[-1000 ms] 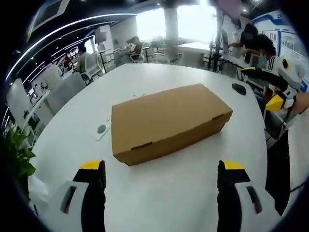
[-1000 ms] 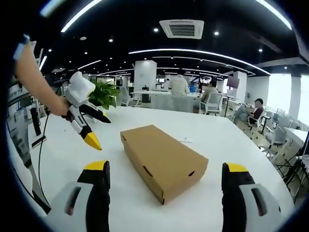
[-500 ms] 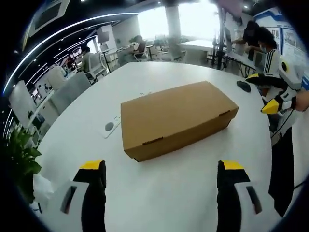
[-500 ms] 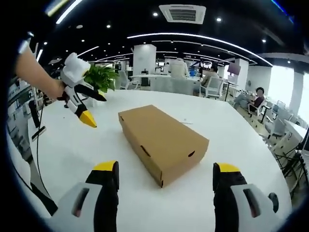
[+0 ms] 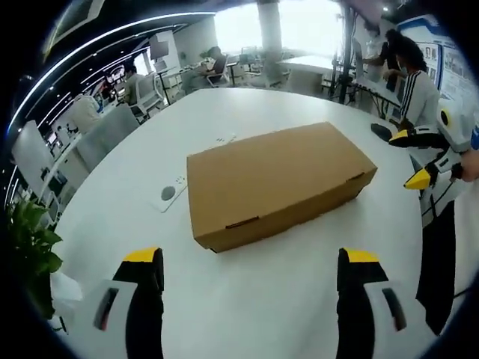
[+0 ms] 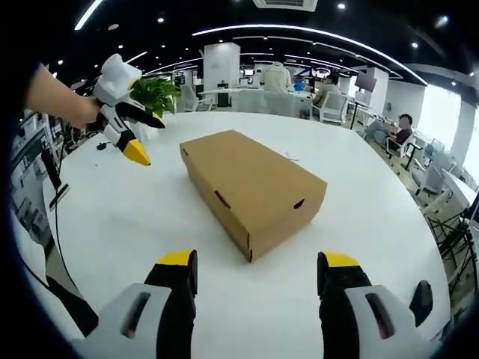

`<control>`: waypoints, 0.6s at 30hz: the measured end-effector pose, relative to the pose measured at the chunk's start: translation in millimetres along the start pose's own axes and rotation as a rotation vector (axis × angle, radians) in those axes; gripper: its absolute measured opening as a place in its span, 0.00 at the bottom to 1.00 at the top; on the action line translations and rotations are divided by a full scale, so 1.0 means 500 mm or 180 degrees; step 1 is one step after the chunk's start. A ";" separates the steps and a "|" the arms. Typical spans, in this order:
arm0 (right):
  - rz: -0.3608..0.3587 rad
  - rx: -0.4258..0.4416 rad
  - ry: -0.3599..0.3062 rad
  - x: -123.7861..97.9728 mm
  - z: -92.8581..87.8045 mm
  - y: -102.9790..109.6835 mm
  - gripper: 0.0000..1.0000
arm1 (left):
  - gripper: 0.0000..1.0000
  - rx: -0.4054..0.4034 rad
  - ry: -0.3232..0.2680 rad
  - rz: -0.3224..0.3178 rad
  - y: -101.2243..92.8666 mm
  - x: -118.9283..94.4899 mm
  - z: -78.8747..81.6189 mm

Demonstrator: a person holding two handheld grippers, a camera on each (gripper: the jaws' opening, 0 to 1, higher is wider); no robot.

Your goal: Operate the shoe box by opening the lid, removing the specified soft item, and placing it in the target area until the item is outside and the box remains undamaged.

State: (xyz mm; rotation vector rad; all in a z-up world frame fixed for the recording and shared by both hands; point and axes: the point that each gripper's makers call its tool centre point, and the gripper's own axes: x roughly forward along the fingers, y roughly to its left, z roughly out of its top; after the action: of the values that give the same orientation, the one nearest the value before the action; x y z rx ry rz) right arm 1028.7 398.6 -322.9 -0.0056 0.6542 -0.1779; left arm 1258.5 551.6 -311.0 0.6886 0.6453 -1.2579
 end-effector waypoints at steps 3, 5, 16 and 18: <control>0.0058 0.0043 -0.0016 0.007 0.000 0.009 0.67 | 0.99 -0.0004 0.0109 0.0014 0.004 0.020 -0.027; 0.0103 0.0051 0.0011 0.012 -0.004 0.016 0.68 | 0.99 -0.0039 0.0114 0.0017 0.006 0.024 -0.029; 0.0307 -0.0151 -0.0237 0.021 0.032 0.050 0.68 | 0.99 0.0132 0.0049 -0.0042 0.023 0.035 -0.010; 0.0309 -0.0118 -0.0320 0.020 0.045 0.051 0.63 | 0.99 -0.0018 -0.0006 -0.0043 0.027 0.038 -0.004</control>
State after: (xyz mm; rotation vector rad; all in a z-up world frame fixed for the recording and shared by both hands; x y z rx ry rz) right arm 1054.4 420.8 -312.7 -0.0183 0.5562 -0.0714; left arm 1275.1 543.7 -325.1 0.6793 0.6526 -1.2686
